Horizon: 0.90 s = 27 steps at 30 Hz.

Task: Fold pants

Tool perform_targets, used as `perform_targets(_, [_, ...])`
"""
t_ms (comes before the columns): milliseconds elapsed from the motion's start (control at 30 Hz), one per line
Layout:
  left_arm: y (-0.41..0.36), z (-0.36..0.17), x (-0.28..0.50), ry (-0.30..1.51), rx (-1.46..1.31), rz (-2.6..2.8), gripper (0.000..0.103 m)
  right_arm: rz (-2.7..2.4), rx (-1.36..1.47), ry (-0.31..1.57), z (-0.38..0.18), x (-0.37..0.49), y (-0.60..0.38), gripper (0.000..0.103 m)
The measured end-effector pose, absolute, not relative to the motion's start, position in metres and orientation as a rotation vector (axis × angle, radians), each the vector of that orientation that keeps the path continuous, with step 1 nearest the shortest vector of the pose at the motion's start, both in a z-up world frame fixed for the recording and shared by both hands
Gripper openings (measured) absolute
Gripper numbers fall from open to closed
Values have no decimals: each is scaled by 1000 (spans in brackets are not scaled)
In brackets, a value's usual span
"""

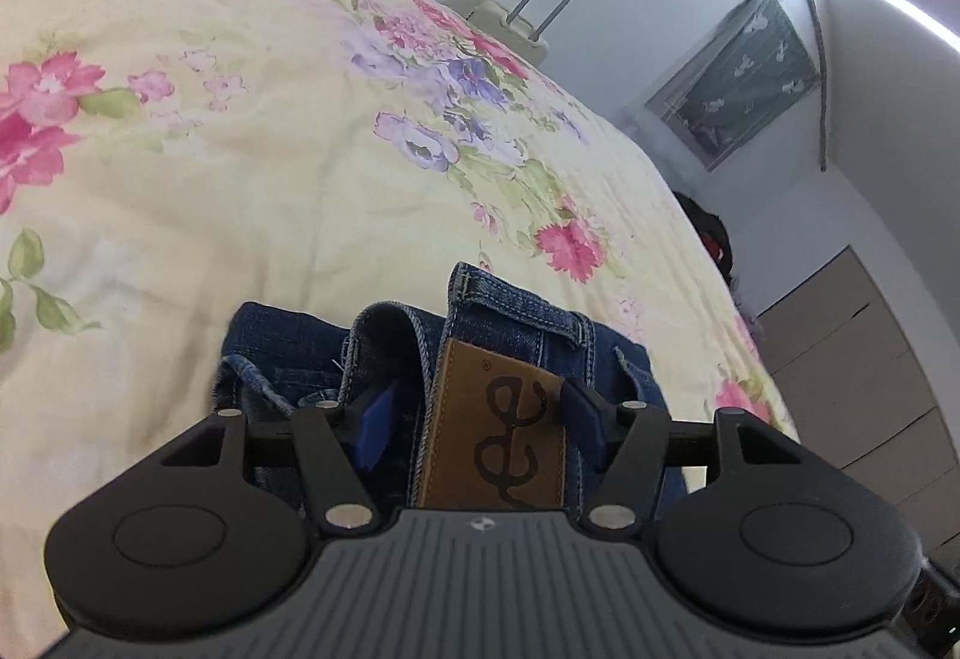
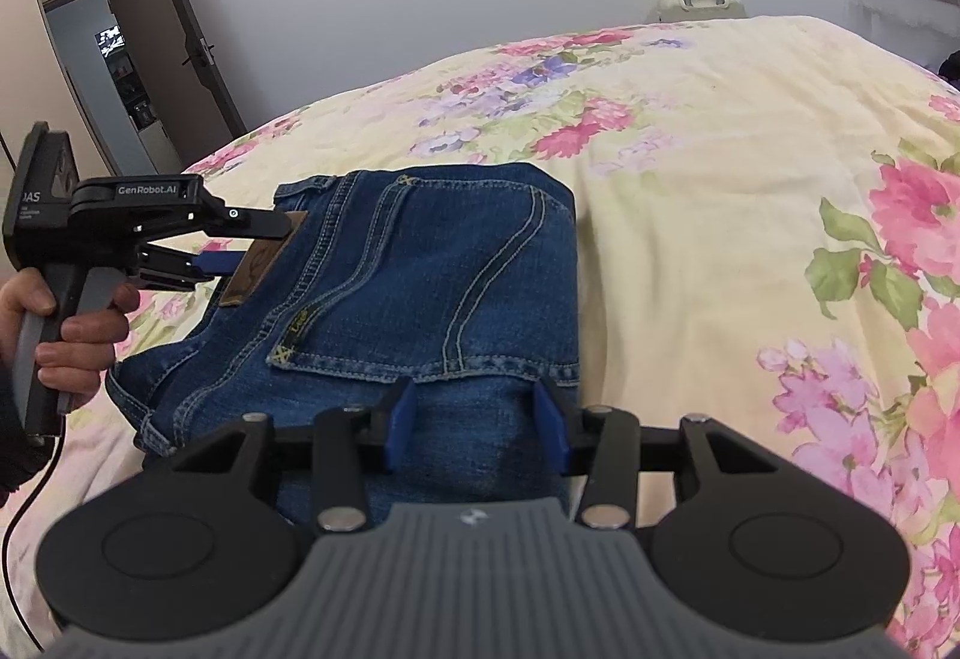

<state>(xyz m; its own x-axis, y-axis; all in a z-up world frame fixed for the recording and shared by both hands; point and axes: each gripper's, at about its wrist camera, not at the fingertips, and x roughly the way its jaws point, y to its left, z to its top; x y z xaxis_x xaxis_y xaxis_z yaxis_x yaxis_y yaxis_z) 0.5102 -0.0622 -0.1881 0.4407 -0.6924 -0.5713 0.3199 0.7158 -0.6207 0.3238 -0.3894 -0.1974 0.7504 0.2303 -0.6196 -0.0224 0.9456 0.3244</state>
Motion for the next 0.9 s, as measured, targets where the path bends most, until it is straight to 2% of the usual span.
perform_targets(33, [-63, -187, 511, 921, -475, -662, 45, 142, 309, 710, -198, 324, -390, 43])
perform_targets(67, [-66, -183, 509, 921, -460, -658, 42, 143, 312, 709, -200, 325, -391, 44])
perform_targets(133, [-74, -168, 499, 880, -369, -635, 18, 142, 323, 710, -202, 326, -393, 44])
perform_targets(167, [-79, -159, 493, 861, -328, -612, 12, 140, 328, 712, -202, 325, -393, 44])
perform_targets(233, [-85, -138, 476, 813, -269, -596, 10, 137, 336, 711, -202, 325, -394, 44])
perform_targets(367, [-88, -106, 446, 741, -181, -565, 10, 129, 326, 682, -189, 318, -394, 36])
perform_targets(500, [-70, -136, 461, 840, -184, -488, 10, 117, 356, 624, -170, 312, -401, 23])
perform_targets(567, [-63, -157, 470, 876, -187, -463, 11, 132, 373, 642, -170, 316, -401, 14])
perform_targets(633, [-60, -168, 476, 891, -186, -461, 11, 154, 361, 679, -176, 322, -393, 10])
perform_targets(900, [-55, -198, 495, 974, -224, -456, 15, 134, 263, 831, -218, 342, -370, 10])
